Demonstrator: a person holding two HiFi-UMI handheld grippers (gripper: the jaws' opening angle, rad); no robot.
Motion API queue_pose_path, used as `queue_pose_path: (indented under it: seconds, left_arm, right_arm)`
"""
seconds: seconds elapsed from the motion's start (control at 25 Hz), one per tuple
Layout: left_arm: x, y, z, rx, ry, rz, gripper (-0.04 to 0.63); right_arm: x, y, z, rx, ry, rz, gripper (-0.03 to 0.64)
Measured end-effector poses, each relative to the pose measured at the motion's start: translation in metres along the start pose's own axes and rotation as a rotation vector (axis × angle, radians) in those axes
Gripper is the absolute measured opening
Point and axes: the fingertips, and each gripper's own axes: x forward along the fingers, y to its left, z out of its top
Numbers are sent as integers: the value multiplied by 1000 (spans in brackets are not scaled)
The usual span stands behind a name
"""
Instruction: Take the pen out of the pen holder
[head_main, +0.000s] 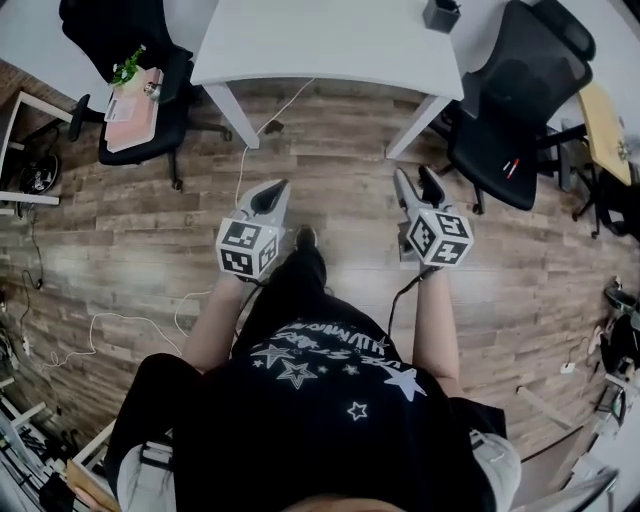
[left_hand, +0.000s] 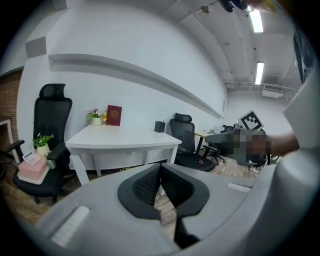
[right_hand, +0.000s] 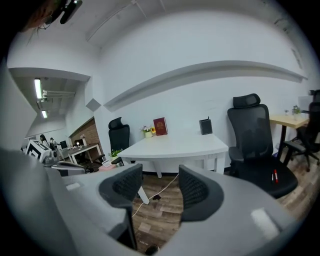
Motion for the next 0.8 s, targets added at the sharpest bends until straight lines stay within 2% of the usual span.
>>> queue_pose_path:
  seconds: [0.2, 0.4, 0.6, 0.8]
  left_arm:
    - [55, 48, 42, 6, 4, -28, 11]
    - [96, 84, 80, 57, -3, -75, 11]
    - [121, 110, 88, 27, 4, -63, 11]
    - [148, 118, 92, 19, 22, -59, 11]
  right_arm:
    - [65, -12, 37, 11, 1, -19, 232]
    - [113, -25, 72, 27, -26, -62, 232]
    - [144, -32, 85, 24, -15, -68, 233]
    - [167, -62, 99, 27, -23, -89, 232]
